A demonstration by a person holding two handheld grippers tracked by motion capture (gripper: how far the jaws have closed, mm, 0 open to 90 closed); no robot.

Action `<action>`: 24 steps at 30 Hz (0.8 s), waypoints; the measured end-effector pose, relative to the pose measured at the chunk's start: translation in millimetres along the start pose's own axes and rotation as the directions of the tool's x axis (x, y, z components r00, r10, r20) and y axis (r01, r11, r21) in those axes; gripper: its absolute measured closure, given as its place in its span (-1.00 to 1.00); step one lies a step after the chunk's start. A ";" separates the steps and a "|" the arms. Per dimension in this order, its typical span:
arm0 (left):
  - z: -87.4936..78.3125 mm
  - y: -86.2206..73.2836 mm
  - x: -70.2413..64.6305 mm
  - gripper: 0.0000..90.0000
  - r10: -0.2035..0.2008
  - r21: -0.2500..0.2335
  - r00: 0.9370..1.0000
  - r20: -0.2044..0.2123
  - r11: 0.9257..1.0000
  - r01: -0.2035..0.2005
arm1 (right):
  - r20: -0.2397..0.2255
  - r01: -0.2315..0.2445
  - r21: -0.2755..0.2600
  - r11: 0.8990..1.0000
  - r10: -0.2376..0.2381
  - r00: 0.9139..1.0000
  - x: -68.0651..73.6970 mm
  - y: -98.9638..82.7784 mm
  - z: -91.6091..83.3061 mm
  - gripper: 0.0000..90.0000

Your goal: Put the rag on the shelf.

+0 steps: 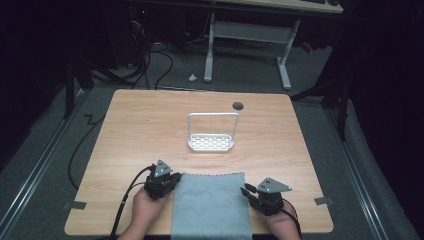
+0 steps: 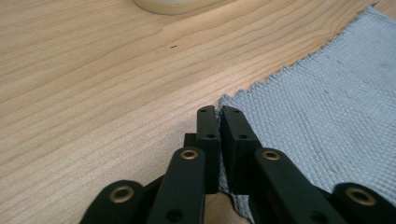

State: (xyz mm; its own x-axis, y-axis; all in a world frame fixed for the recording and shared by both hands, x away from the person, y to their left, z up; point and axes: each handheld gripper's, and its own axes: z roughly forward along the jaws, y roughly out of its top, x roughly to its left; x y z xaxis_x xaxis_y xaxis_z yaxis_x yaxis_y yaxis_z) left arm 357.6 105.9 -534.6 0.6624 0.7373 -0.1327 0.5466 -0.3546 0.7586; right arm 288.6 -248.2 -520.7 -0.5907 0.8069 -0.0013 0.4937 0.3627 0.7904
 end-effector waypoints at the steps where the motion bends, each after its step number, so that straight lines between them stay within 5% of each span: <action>1: 0.0 -0.1 0.4 0.95 -0.002 -0.001 1.000 0.004 1.000 0.002 | 0.008 -0.002 -0.007 1.000 0.002 1.000 -0.6 3.0 1.6 0.60; 4: -0.3 -0.4 0.7 0.95 -0.005 0.001 1.000 0.010 1.000 0.005 | 0.060 -0.026 0.000 1.000 0.026 0.998 -7.3 16.7 11.0 0.54; 10: -0.7 -0.9 1.4 0.95 -0.011 0.000 1.000 0.019 1.000 0.011 | 0.092 -0.116 0.067 0.991 0.110 0.990 -26.8 28.3 40.3 0.41; 14: -0.8 -1.0 4.7 0.95 -0.035 0.000 0.999 0.041 0.999 0.035 | 0.106 -0.089 0.089 0.992 0.079 0.991 -26.6 26.7 47.8 0.37; 24: -1.0 -1.1 3.6 0.95 -0.029 0.001 0.999 0.036 1.000 0.029 | 0.076 -0.050 0.076 0.996 0.044 0.996 -19.0 24.4 47.6 0.91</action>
State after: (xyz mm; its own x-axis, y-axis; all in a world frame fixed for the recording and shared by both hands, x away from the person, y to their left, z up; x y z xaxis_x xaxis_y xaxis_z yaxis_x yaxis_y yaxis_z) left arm 358.9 109.5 -535.3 0.6640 0.7263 -0.1775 0.5662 -0.3334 0.7538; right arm 342.3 -232.5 -530.6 -0.5184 0.8550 -0.0128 0.5695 0.3564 0.7408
